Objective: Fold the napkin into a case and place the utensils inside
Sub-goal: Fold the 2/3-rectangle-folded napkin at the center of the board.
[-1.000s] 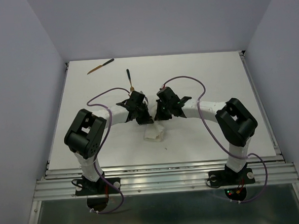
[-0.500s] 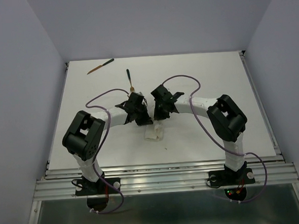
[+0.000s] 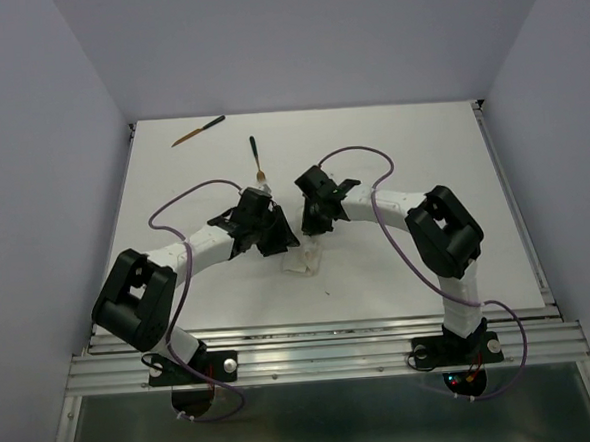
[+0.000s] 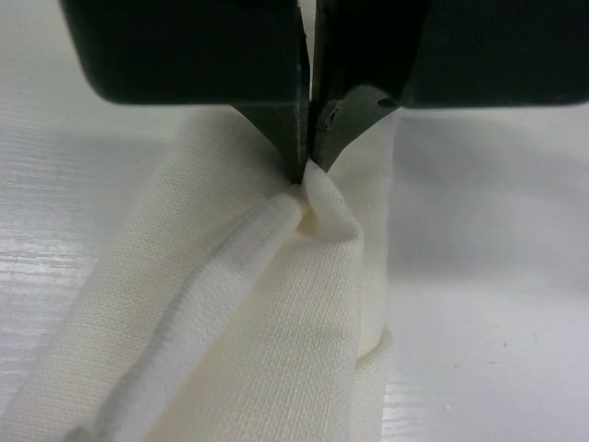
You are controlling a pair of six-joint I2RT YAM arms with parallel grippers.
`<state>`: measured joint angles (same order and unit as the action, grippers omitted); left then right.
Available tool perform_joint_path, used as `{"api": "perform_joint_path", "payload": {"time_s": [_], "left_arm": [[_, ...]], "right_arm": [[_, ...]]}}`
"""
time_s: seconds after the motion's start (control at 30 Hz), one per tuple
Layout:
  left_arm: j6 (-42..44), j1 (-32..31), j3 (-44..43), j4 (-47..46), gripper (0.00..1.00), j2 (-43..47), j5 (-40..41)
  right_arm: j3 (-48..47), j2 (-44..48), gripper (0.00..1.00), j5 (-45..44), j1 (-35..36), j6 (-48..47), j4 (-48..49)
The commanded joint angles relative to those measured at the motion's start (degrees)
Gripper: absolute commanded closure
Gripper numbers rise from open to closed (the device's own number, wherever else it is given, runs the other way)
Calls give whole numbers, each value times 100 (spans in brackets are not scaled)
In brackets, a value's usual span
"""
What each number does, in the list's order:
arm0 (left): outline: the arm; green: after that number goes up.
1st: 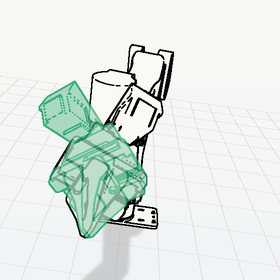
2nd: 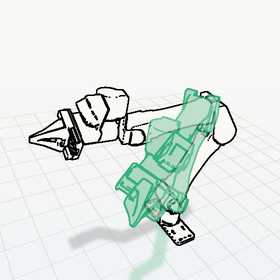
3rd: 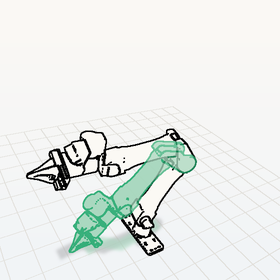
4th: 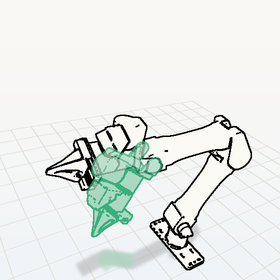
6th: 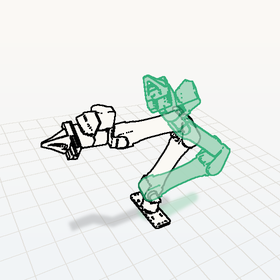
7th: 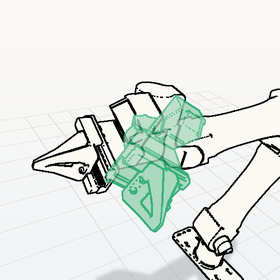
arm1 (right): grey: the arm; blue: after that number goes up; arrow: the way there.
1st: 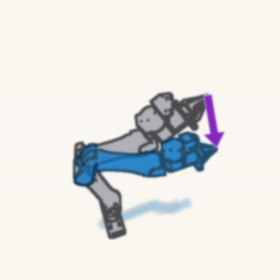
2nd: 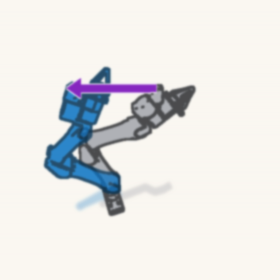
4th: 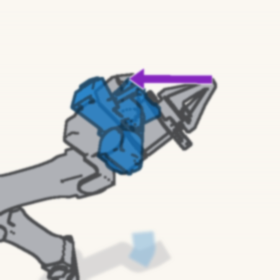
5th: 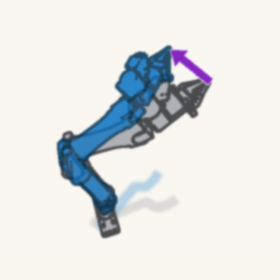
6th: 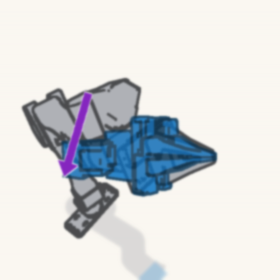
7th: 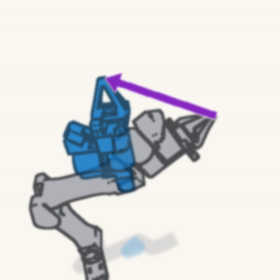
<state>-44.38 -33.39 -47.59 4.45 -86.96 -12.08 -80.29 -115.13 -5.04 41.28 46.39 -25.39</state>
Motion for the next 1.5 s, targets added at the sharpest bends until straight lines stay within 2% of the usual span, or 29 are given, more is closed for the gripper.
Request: {"api": "perform_joint_path", "payload": {"time_s": [0.0,0.03,0.1,0.13,0.17,0.63,0.97,1.2,1.3,1.43,1.47], "left_arm": [[-27,-10,276,30,41,380,-137],[-27,-19,329,-14,29,442,-163],[-9,-19,487,-224,16,609,-295],[34,-19,531,-321,3,645,-356],[61,-19,584,-400,1,662,-461],[184,-19,725,-1086,1,592,-770],[448,-115,321,-972,1,65,-647],[457,-194,93,-516,1,-137,-112],[430,-195,75,-393,8,-85,161],[404,-195,57,-208,29,-49,311],[404,-186,57,-173,32,-49,329]], "right_arm": [[-127,-255,99,-296,12,-25,-282],[-145,-264,99,-296,12,-25,-291],[-171,-291,99,-296,12,-42,-300],[-188,-308,99,-296,12,-51,-300],[-197,-317,99,-279,12,-51,-300],[-259,-352,99,-252,12,-86,-291],[-303,-361,99,-226,12,-139,-300],[-294,-387,99,-208,12,-148,-300],[-285,-370,99,-226,12,-148,-300],[-277,-370,99,-234,12,-148,-300],[-277,-370,99,-234,12,-148,-300]]}}
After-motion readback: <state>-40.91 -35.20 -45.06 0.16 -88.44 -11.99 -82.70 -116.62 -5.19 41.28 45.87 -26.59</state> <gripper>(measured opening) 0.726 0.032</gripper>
